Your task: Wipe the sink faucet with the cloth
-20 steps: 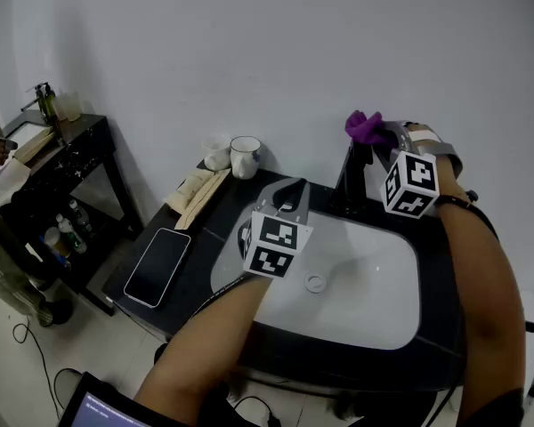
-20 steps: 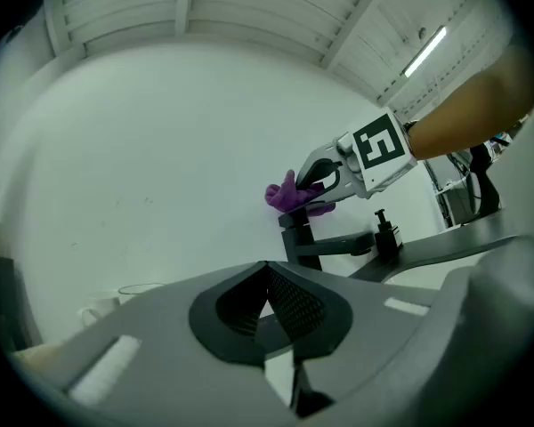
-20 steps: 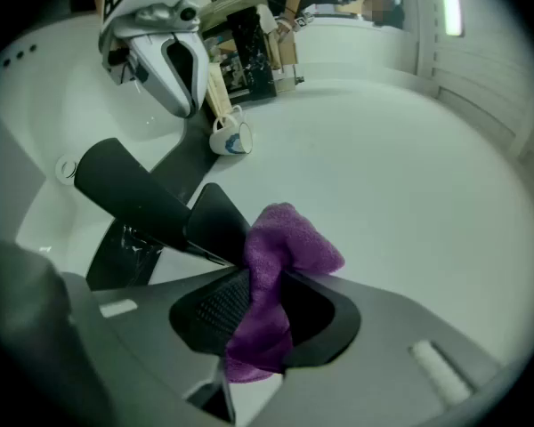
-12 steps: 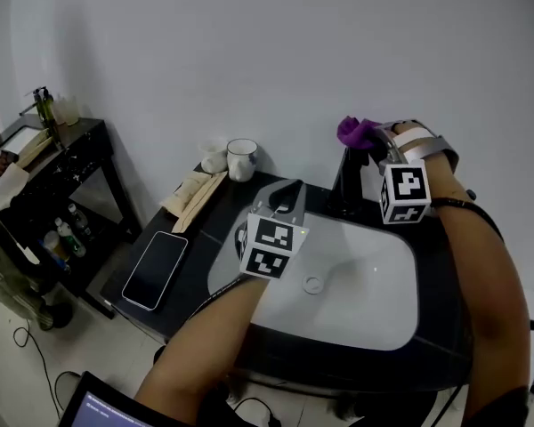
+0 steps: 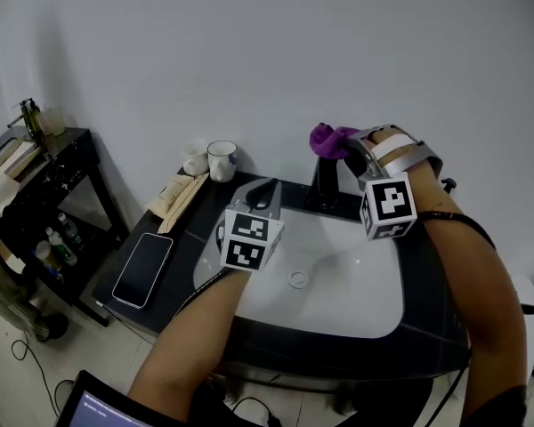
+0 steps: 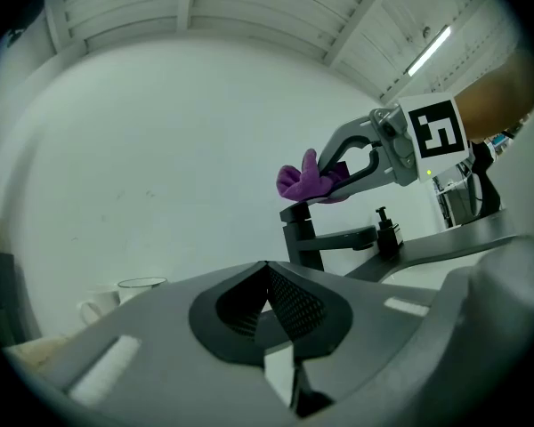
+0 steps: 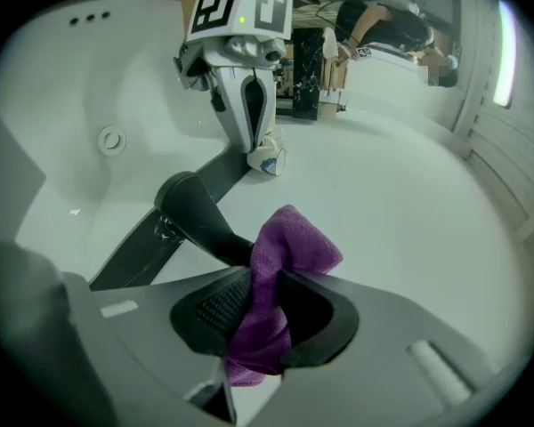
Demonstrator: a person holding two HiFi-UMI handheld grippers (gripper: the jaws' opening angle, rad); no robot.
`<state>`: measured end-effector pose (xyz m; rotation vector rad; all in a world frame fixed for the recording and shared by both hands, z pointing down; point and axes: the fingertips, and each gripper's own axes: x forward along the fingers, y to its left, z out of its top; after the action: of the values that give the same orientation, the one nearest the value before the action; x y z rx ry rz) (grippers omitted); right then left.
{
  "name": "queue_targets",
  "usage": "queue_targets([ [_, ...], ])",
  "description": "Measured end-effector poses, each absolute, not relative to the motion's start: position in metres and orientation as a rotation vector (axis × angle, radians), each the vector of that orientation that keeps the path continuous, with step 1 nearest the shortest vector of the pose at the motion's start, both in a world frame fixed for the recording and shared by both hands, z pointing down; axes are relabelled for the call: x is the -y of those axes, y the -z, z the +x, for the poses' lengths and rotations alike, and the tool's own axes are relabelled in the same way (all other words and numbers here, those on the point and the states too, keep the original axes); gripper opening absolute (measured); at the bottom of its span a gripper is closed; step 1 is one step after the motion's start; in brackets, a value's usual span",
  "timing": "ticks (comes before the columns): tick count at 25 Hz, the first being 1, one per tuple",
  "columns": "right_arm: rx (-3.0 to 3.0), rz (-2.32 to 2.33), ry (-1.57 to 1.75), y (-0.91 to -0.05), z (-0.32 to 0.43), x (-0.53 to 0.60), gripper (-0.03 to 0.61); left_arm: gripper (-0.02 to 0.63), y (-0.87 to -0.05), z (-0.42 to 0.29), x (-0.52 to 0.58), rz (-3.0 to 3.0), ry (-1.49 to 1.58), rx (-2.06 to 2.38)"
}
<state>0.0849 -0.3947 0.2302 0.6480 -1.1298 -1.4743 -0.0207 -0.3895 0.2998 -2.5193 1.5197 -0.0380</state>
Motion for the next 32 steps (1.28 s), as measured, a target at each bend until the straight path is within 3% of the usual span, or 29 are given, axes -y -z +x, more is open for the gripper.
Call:
queue_targets([
  [13,1.237,0.599,1.477,-0.264,0.079,0.325,0.089,0.018,-0.304,-0.018,0.379,-2.519,0.073,-1.496],
  [32,1.322,0.756,1.275,-0.283,0.104,0.419,0.090,0.018,-0.309,-0.007,0.393,-2.549,0.074,-1.458],
])
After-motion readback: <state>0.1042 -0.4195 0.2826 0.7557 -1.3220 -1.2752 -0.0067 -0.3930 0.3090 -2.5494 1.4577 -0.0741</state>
